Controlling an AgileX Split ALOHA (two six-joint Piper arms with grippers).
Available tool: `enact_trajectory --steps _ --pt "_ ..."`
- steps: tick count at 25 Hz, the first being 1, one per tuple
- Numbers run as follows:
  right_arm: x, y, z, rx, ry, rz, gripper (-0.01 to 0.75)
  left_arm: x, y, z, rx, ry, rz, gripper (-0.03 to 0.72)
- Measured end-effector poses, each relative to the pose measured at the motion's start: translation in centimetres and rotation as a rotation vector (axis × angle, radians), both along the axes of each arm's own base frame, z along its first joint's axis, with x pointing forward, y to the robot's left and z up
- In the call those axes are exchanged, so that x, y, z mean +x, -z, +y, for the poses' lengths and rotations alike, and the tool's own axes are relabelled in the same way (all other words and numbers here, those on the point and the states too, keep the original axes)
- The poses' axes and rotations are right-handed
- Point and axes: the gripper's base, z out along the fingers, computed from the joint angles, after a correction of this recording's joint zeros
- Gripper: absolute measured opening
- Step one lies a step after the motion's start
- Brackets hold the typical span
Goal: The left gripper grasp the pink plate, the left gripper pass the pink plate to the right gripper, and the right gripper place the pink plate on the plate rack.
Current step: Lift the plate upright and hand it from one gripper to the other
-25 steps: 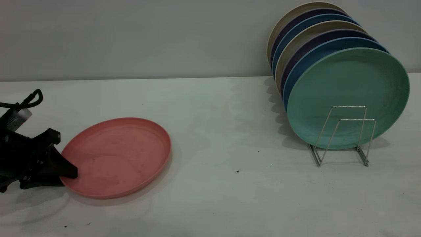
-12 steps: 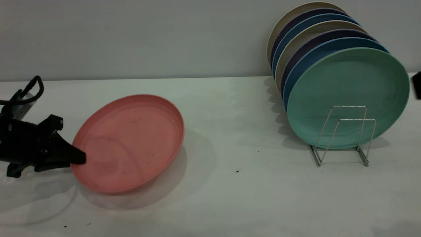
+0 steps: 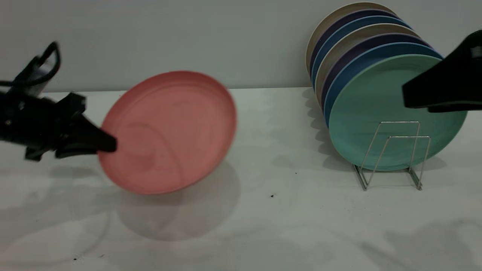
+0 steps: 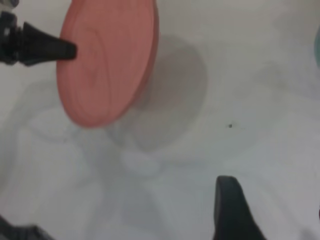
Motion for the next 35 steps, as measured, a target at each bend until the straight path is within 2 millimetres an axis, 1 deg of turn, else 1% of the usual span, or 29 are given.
enact_trajectory --steps 3,6,11,13,16,20,28,35 --pt "0.8 1.3 0.0 0.015 0.014 0.017 0.432 0.0 -0.9 -2.0 0.005 0.056 -0.022 0.02" --pt "1.4 2.6 0.2 0.034 0.011 0.042 0.432 -0.2 -0.9 -3.7 0.008 0.1 -0.018 0.02" --pt "1.9 4.5 0.3 0.04 0.0 0.1 0.432 -0.9 -0.8 -7.2 0.007 0.197 -0.012 0.019" --pt "1.9 5.1 0.4 0.047 -0.009 0.12 0.432 -1.3 -0.9 -8.6 0.006 0.237 -0.011 0.019" --pt "1.9 5.2 0.6 0.072 -0.026 0.127 0.432 -1.7 -0.9 -10.1 -0.004 0.267 -0.014 0.019" --pt "1.8 5.0 0.9 0.102 -0.046 0.122 0.432 -1.9 -1.2 -11.4 -0.021 0.277 -0.036 0.019" --pt "1.7 4.8 1.2 0.143 -0.069 0.118 0.432 -2.3 -1.4 -13.1 -0.036 0.302 -0.053 0.019" --pt "1.8 4.7 1.2 0.147 -0.07 0.117 0.432 -2.1 -2.1 -14.6 -0.066 0.332 -0.085 0.019"
